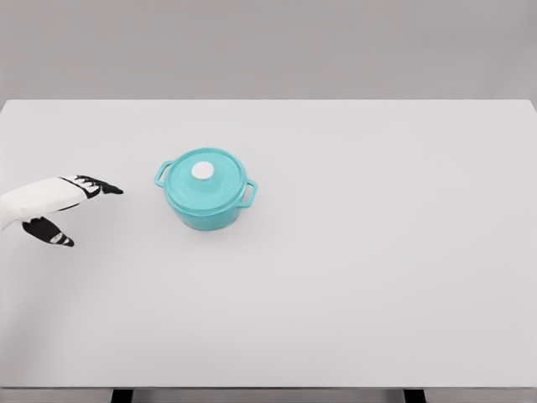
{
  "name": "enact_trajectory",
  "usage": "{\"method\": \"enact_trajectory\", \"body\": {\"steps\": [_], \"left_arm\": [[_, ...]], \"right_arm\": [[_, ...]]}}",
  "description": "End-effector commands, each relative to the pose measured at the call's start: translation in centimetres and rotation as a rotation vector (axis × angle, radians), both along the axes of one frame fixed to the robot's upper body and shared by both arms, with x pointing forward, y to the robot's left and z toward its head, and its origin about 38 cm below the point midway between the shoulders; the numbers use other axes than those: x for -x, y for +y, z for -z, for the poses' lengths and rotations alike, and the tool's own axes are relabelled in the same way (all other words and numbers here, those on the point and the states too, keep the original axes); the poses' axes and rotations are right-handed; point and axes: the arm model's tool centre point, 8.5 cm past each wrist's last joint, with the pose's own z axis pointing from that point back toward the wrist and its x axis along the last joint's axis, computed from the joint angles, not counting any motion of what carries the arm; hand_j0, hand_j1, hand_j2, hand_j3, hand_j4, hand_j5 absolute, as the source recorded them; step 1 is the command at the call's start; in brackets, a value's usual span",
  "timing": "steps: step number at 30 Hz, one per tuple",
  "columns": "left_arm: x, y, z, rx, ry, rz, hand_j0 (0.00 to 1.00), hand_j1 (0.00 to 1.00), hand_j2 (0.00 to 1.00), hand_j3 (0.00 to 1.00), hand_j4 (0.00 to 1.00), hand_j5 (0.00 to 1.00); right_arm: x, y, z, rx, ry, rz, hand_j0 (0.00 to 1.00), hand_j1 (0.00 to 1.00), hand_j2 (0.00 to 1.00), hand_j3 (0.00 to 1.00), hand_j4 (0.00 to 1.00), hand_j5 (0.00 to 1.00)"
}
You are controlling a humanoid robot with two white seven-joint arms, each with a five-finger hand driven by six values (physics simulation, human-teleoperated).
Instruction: Open the lid of the pot with left arm
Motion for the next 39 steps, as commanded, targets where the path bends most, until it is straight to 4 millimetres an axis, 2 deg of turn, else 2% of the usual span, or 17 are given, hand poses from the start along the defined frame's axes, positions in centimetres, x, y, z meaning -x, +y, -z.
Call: {"method": "enact_trajectory", "body": {"steps": [1, 5, 9, 11, 14, 15, 18, 19, 22, 25, 28, 30, 31, 33, 35, 36, 39], "left_arm": [[0.0, -0.2, -0.1, 0.007, -0.002, 0.003, 1.0, 1.0, 1.0, 1.0, 1.0, 1.0], [-0.1, -0.1, -0.3, 0.006, -0.009, -0.001, 1.0, 1.0, 1.0, 1.0, 1.0, 1.0], [-0.3, -1.0, -0.1, 0.02, -0.011, 0.014, 1.0, 1.0, 1.0, 1.0, 1.0, 1.0], [-0.6, -0.7, -0.8, 0.017, -0.027, 0.007, 1.0, 1.0, 1.0, 1.0, 1.0, 1.0], [-2.6, -0.8, -3.9, -0.056, -0.044, 0.06, 1.0, 1.0, 1.0, 1.0, 1.0, 1.0], [-4.1, -3.1, -4.5, -0.1, -0.038, 0.134, 1.0, 1.0, 1.0, 1.0, 1.0, 1.0], [-6.1, -7.2, -5.9, -0.198, -0.036, 0.265, 1.0, 1.0, 1.0, 1.0, 1.0, 1.0], [-6.3, -7.9, -6.7, -0.209, -0.053, 0.288, 1.0, 1.0, 1.0, 1.0, 1.0, 1.0], [-6.7, -11.6, -11.2, -0.249, -0.165, 0.398, 1.0, 1.0, 1.0, 1.0, 1.0, 1.0], [-7.3, -14.0, -11.7, -0.308, -0.16, 0.468, 1.0, 1.0, 1.0, 1.0, 1.0, 1.0], [-7.8, -17.1, -13.4, -0.28, -0.211, 0.521, 1.0, 1.0, 1.0, 1.0, 1.0, 1.0], [-7.1, -20.7, -14.6, -0.27, -0.261, 0.61, 1.0, 1.0, 1.0, 1.0, 1.0, 1.0], [-6.8, -20.8, -14.6, -0.278, -0.262, 0.623, 1.0, 1.0, 1.0, 1.0, 1.0, 1.0], [-7.4, -20.1, -14.6, -0.265, -0.249, 0.592, 1.0, 1.0, 1.0, 1.0, 1.0, 1.0], [-7.6, -19.5, -14.3, -0.159, -0.196, 0.568, 1.0, 1.0, 1.0, 1.0, 1.0, 1.0], [-8.0, -18.9, -13.9, -0.091, -0.154, 0.539, 1.0, 1.0, 1.0, 1.0, 1.0, 1.0], [-8.8, -17.1, -11.8, -0.06, -0.091, 0.471, 1.0, 1.0, 1.0, 1.0, 1.0, 1.0]], "right_arm": [[0.0, 0.0, 0.0, 0.0, 0.0, 0.0, 1.0, 1.0, 1.0, 1.0, 1.0, 1.0], [0.7, 0.0, 0.0, 0.0, 0.01, 0.001, 1.0, 1.0, 1.0, 1.0, 1.0, 1.0], [0.6, 0.0, 0.0, -0.001, 0.009, 0.001, 1.0, 1.0, 1.0, 1.0, 1.0, 1.0], [0.6, 0.0, 0.0, -0.001, 0.009, 0.001, 1.0, 1.0, 1.0, 1.0, 1.0, 1.0], [0.6, 0.0, 0.0, -0.001, 0.009, 0.001, 1.0, 1.0, 1.0, 1.0, 1.0, 1.0], [0.6, 0.0, 0.0, -0.001, 0.009, 0.001, 1.0, 1.0, 1.0, 1.0, 1.0, 1.0], [0.6, 0.0, 0.0, -0.001, 0.009, 0.001, 1.0, 1.0, 1.0, 1.0, 1.0, 1.0], [0.6, 0.0, 0.0, -0.001, 0.009, 0.001, 1.0, 1.0, 1.0, 1.0, 1.0, 1.0], [0.6, 0.0, 0.0, -0.001, 0.009, 0.001, 1.0, 1.0, 1.0, 1.0, 1.0, 1.0], [0.6, 0.0, 0.0, -0.001, 0.009, 0.001, 1.0, 1.0, 1.0, 1.0, 1.0, 1.0], [0.6, 0.0, 0.0, -0.001, 0.009, 0.001, 1.0, 1.0, 1.0, 1.0, 1.0, 1.0], [0.6, 0.0, 0.0, -0.001, 0.009, 0.001, 1.0, 1.0, 1.0, 1.0, 1.0, 1.0], [0.6, 0.0, 0.0, -0.001, 0.009, 0.001, 1.0, 1.0, 1.0, 1.0, 1.0, 1.0], [0.6, 0.0, 0.0, -0.001, 0.009, 0.001, 1.0, 1.0, 1.0, 1.0, 1.0, 1.0], [0.6, 0.0, 0.0, -0.001, 0.009, 0.001, 1.0, 1.0, 1.0, 1.0, 1.0, 1.0], [0.6, 0.0, 0.0, -0.001, 0.009, 0.001, 1.0, 1.0, 1.0, 1.0, 1.0, 1.0], [0.6, 0.0, 0.0, -0.001, 0.009, 0.001, 1.0, 1.0, 1.0, 1.0, 1.0, 1.0]]}}
